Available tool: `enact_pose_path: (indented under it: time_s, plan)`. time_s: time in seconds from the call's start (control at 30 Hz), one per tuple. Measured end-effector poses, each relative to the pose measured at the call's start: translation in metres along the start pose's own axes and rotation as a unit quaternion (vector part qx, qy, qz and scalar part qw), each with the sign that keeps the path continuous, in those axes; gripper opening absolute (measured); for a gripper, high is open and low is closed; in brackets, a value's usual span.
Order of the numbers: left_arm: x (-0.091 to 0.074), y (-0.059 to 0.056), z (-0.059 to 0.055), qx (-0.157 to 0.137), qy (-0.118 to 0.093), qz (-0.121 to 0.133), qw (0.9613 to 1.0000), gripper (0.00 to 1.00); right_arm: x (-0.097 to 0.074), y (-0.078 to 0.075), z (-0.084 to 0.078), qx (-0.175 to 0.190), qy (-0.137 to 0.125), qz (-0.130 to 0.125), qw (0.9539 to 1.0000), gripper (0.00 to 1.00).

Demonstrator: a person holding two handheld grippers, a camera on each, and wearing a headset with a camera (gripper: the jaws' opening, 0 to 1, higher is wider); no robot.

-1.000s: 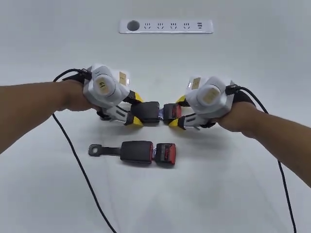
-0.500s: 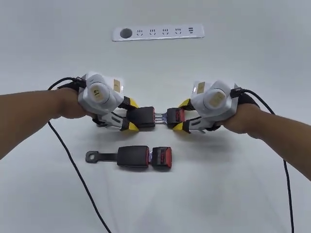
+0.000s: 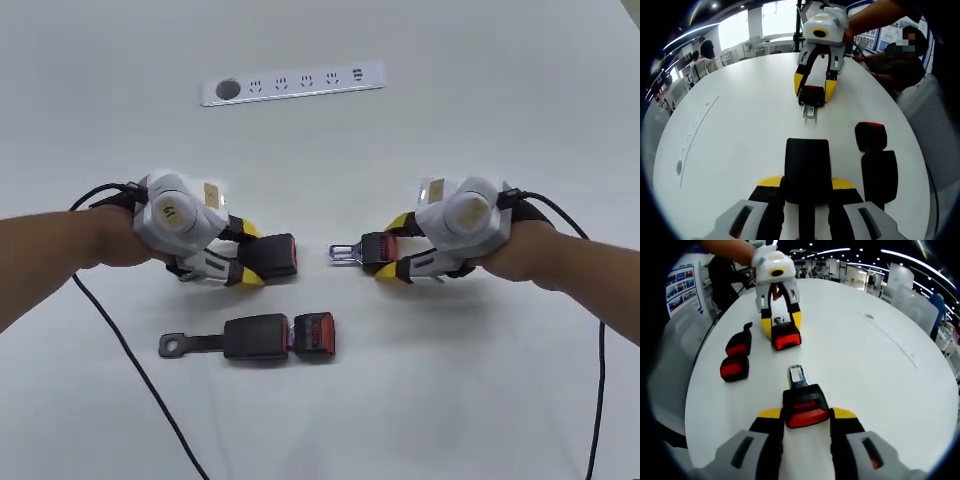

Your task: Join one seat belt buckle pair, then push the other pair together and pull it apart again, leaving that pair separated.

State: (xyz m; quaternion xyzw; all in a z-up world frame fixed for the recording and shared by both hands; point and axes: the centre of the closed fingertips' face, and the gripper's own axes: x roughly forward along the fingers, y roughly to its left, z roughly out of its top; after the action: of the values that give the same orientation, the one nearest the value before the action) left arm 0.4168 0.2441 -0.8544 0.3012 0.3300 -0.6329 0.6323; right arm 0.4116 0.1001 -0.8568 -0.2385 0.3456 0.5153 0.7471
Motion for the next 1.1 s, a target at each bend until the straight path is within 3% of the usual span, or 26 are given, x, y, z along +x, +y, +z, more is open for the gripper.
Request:
enact_pose_path:
  time_s: [0.3, 0.73, 1.1]
  plan:
    - [0.000, -0.001, 0.000, 0.001, 0.009, -0.001, 1.0000, 0.34, -0.023, -0.003, -0.023, 0.024, 0.009, -0.012, 0.9996, 0.36]
    - [-0.001, -0.002, -0.001, -0.001, 0.018, -0.001, 0.9998, 0.34, -0.041, -0.013, -0.046, 0.030, 0.015, -0.022, 0.9992, 0.36]
    - [-0.001, -0.002, -0.002, 0.001, 0.032, -0.002, 0.9995, 0.34, -0.053, -0.010, -0.060, 0.023, 0.030, -0.015, 0.9992, 0.37]
